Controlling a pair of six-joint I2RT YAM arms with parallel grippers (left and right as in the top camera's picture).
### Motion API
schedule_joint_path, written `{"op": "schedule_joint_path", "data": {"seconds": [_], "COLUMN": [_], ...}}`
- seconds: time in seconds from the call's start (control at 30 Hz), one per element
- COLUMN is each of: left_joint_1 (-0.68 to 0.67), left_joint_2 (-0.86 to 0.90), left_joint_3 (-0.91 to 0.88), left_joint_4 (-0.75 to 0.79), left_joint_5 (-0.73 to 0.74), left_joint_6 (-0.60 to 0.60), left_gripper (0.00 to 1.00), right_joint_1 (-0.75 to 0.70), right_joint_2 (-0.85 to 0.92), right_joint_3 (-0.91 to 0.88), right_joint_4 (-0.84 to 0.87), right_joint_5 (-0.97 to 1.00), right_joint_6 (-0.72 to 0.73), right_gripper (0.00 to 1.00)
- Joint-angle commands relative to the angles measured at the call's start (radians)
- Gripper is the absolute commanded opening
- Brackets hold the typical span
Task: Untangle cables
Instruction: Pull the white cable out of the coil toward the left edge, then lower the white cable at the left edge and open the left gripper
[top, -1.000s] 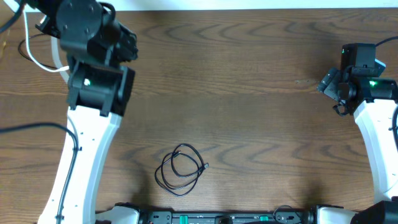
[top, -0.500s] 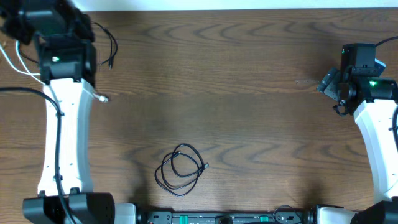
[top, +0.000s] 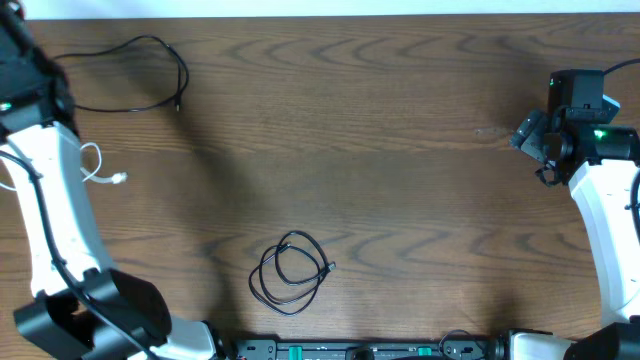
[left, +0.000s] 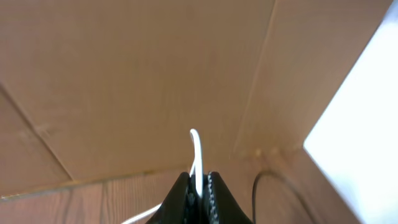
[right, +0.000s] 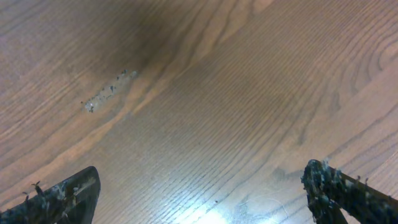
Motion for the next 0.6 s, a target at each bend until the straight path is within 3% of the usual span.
{"op": "schedule_joint_path", "data": {"seconds": [0.0, 0.57], "left_joint_1": [0.052, 0.104], "left_joint_2": [0.055, 0.268], "left_joint_3": [0.011, 0.011], "left_joint_4": [-0.034, -0.163], "left_joint_5": [0.18, 0.195], "left_joint_6": [-0.04, -0.082], "left_gripper": [0.08, 0.08], "right_joint_1": [-0.001, -0.001], "right_joint_2": [0.003, 0.003], "right_joint_3": [-0.001, -0.001], "right_joint_4": [0.0, 0.0], "right_joint_5": [0.009, 0.009], "right_joint_6": [0.015, 0.015], "right_gripper": [0.99, 0.99]}}
